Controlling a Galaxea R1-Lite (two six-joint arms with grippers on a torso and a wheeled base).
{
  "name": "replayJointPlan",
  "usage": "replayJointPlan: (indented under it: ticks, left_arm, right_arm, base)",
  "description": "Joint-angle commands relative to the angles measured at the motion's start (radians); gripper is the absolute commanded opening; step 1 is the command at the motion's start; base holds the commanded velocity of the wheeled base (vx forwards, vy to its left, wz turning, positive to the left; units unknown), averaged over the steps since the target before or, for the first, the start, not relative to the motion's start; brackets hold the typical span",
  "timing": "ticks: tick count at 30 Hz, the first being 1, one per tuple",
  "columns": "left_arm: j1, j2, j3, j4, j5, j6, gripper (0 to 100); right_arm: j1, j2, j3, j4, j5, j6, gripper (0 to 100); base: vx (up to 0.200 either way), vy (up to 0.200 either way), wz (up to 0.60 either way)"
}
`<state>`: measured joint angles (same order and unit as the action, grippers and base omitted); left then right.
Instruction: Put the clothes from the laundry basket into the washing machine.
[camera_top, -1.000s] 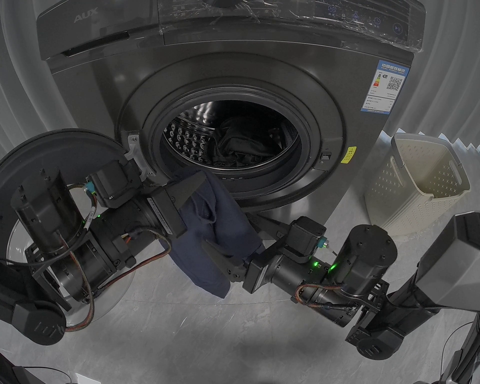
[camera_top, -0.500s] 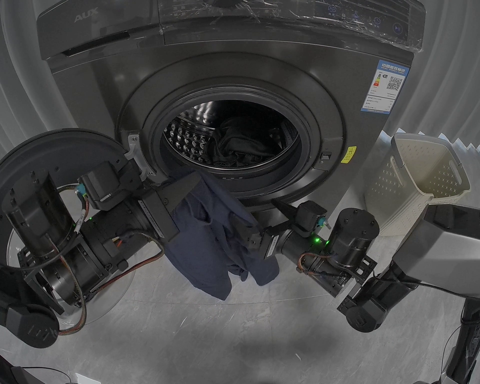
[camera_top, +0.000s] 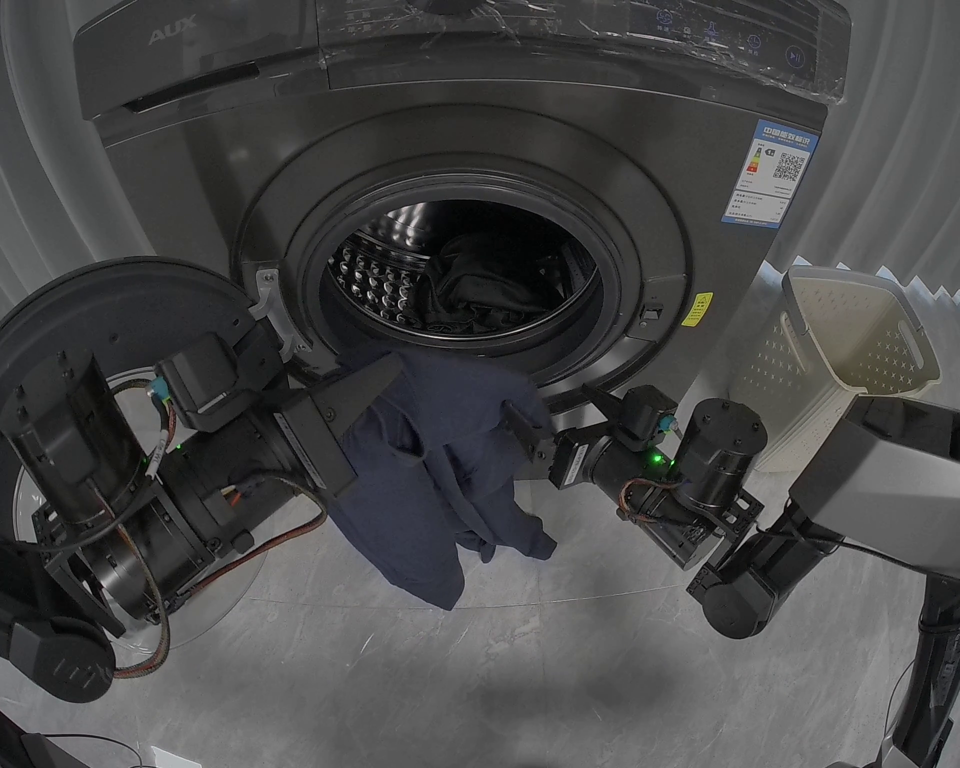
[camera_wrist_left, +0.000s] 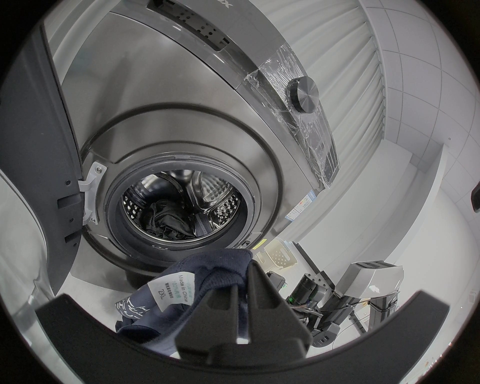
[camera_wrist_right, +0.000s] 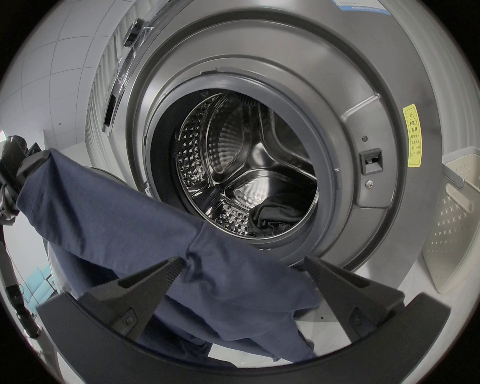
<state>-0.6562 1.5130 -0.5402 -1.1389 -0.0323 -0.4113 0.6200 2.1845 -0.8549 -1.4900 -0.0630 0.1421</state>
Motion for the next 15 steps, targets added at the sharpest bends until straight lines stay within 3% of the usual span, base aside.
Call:
replayJointPlan:
  ticks: [1,15]
  left_arm:
    - [0.001,0.003,-0.004,-0.002,0.000,-0.001,0]
    - [0.010,0.021,-0.023,-0.004,0.005,-0.001,0]
  right_arm:
    - [0.024,0.003,0.023,-0.007,0.002,0.001,100]
    - [0.139,-0.141,0.203,-0.016,0.002,0.001,100]
  base:
    - [0.000,0.000,0.00]
    - [0.000,0.000,0.00]
